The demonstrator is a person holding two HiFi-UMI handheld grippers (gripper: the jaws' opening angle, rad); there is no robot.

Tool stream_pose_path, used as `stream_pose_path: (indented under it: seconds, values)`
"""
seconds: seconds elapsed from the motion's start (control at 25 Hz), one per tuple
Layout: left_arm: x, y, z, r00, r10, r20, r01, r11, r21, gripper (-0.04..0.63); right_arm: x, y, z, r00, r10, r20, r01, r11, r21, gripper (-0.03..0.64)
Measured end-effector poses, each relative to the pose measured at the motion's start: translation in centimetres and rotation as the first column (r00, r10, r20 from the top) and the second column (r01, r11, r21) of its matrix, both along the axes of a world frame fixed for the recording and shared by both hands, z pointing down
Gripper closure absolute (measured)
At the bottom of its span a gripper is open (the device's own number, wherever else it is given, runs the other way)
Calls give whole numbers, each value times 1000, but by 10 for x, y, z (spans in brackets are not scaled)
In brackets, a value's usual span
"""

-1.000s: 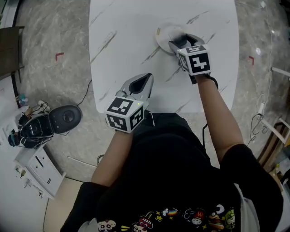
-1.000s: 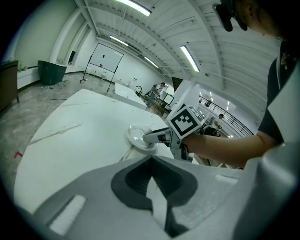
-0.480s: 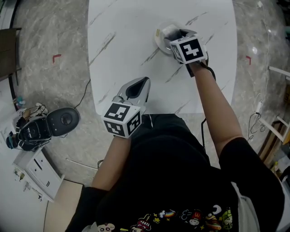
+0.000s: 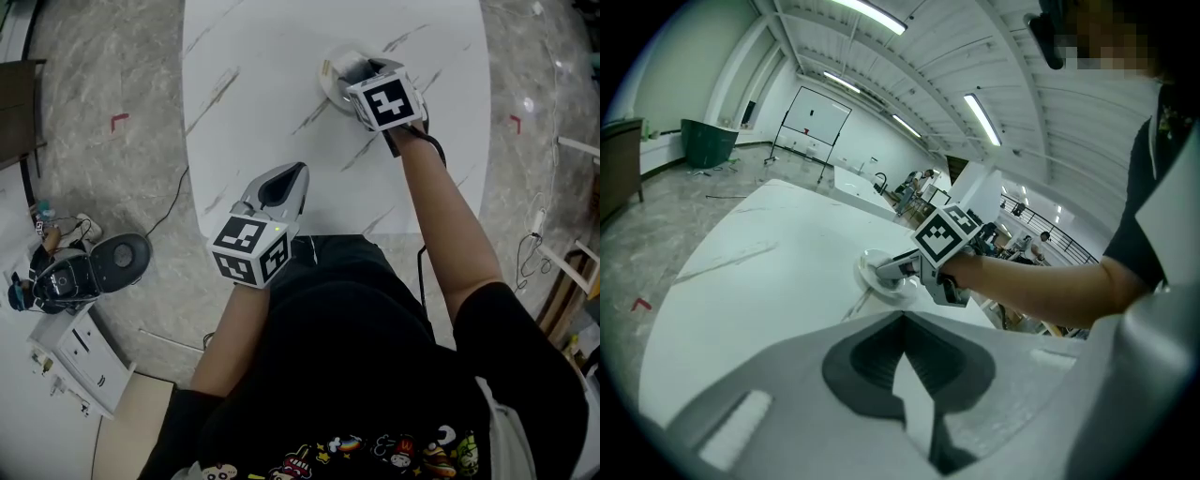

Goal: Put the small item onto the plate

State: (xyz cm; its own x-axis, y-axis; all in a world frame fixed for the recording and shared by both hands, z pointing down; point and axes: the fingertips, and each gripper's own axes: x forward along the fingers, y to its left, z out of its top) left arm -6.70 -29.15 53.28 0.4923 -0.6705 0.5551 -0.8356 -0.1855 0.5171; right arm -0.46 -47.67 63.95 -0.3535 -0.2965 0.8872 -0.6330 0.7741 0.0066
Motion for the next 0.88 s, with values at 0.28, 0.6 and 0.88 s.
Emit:
stream_pose_path:
  seconds: [0.28, 0.6, 0.88]
  values:
    - [-3, 0, -7, 999, 24, 30, -24, 1000, 11, 595, -2, 9, -31, 980, 15, 199, -28, 998, 64, 260]
    - [-18, -12, -74, 992, 58, 111, -77, 981, 177, 595, 50, 60, -244, 732, 43, 680, -268, 936, 229, 594]
    - [-24, 1, -153, 977, 117, 179, -175, 918, 356, 595, 72, 172, -312, 701, 61, 711, -362, 889, 281, 594]
